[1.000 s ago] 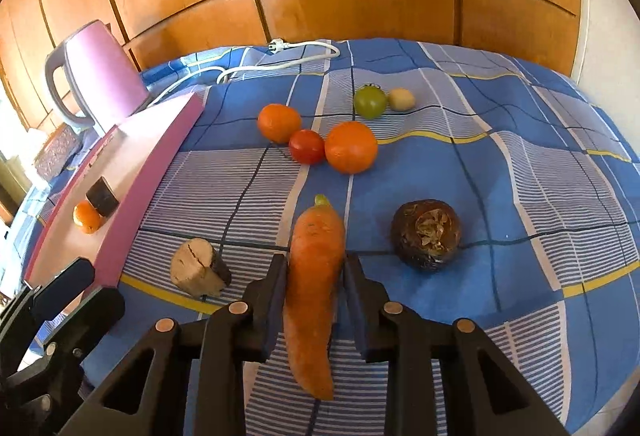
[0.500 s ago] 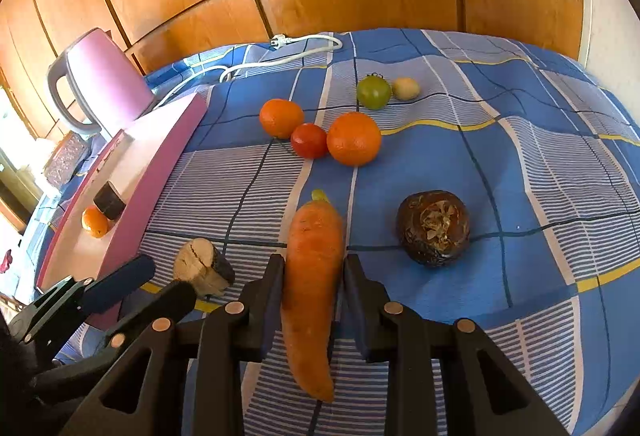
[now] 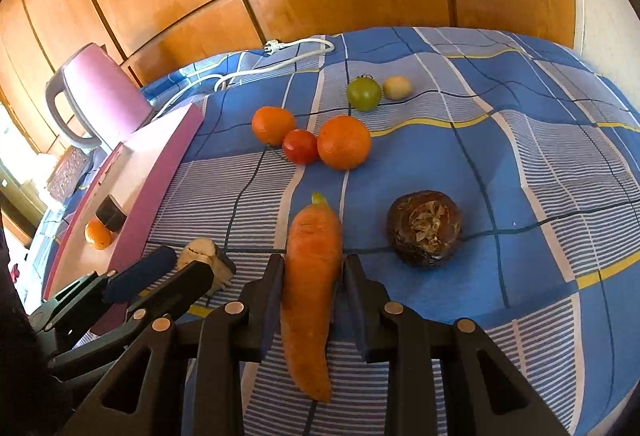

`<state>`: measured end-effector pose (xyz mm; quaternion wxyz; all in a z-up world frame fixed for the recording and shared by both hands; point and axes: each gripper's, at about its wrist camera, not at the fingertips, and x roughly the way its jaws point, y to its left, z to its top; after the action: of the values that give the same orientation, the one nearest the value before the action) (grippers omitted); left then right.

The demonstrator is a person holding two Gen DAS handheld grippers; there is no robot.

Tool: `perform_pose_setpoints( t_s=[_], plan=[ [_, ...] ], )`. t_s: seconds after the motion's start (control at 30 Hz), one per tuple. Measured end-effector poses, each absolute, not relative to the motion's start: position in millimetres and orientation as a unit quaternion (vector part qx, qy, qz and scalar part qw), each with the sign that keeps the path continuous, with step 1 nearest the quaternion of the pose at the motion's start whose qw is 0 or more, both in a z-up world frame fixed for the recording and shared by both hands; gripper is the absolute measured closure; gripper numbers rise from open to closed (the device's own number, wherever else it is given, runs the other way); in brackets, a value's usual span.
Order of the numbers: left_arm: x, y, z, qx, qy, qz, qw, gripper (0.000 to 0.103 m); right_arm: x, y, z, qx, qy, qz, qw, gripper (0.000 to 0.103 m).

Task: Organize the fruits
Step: 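Grasp the carrot with the right tool while the left tool grasps the beige slice, then carry the carrot and slice into the pink tray and open both tools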

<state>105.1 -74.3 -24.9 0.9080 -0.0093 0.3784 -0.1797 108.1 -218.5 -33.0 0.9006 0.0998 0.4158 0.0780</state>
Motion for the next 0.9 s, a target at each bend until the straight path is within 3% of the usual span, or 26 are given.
perform_pose_setpoints(
  t_s=[0.33, 0.9],
  plan=[
    [95.9, -71.9, -20.8, -0.013, 0.368, -0.173, 0.914, 0.074, 106.0, -215.0, -30.7, 0.088, 0.410, 0.076, 0.905, 0.074],
    [61.9, -33.4, 22.5, -0.039, 0.286, -0.095, 0.953, 0.074, 90.8, -193.7, -14.7, 0.065, 0.374, 0.109, 0.919, 0.074]
  ],
)
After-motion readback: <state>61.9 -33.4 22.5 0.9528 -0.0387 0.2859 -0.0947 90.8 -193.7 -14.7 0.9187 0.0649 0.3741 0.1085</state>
